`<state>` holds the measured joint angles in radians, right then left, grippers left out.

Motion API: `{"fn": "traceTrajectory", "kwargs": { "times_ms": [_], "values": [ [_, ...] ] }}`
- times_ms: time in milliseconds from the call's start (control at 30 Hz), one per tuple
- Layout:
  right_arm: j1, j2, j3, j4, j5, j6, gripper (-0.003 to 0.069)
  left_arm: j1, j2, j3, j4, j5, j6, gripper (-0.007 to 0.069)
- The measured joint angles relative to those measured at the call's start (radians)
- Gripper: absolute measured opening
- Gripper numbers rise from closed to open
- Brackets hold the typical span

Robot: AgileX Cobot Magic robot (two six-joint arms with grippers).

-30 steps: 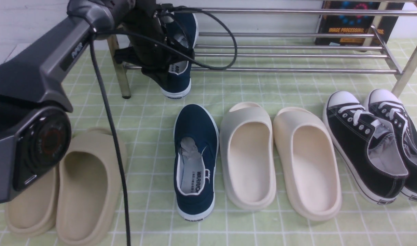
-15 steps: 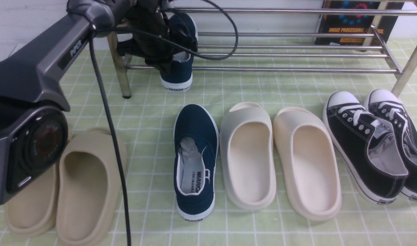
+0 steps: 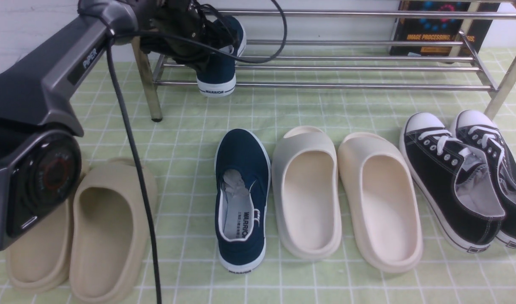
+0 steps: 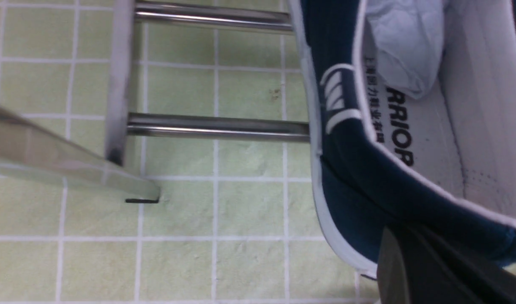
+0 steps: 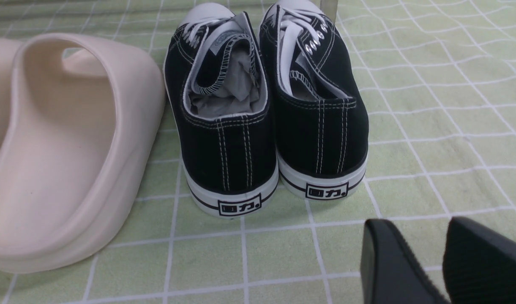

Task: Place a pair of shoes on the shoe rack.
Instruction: Use the left arm to put a shoe into the shoe rack, then use the left arm to grab the shoe closest to it

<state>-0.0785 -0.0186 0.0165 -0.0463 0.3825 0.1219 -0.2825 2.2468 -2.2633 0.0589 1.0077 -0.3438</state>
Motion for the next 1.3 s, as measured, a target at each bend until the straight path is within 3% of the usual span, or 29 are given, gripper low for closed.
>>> {"fn": "traceTrajectory", "kwargs": {
  "times_ms": [367,500,533,700,833,1100,1300],
  "values": [
    [0.0,0.0,0.0,0.0,0.0,0.0,0.0239,0.014,0.0,0.0,-0.006,-0.001,-0.015,0.0001],
    [0.0,0.0,0.0,0.0,0.0,0.0,0.0239,0.015,-0.002,0.0,-0.01,0.039,-0.018,0.0122],
    [0.0,0.0,0.0,0.0,0.0,0.0,0.0239,0.015,-0.002,0.0,-0.01,0.039,-0.018,0.0122],
    [0.0,0.0,0.0,0.0,0.0,0.0,0.0239,0.016,-0.092,0.001,-0.016,0.112,-0.015,0.0338],
    [0.0,0.0,0.0,0.0,0.0,0.0,0.0239,0.016,-0.195,0.001,-0.026,0.196,0.016,0.04],
    [0.0,0.0,0.0,0.0,0.0,0.0,0.0239,0.016,-0.437,0.091,-0.095,0.243,0.086,0.0397],
    [0.0,0.0,0.0,0.0,0.0,0.0,0.0239,-0.001,-0.636,0.428,-0.153,0.243,0.104,0.0364]
  ]
}}
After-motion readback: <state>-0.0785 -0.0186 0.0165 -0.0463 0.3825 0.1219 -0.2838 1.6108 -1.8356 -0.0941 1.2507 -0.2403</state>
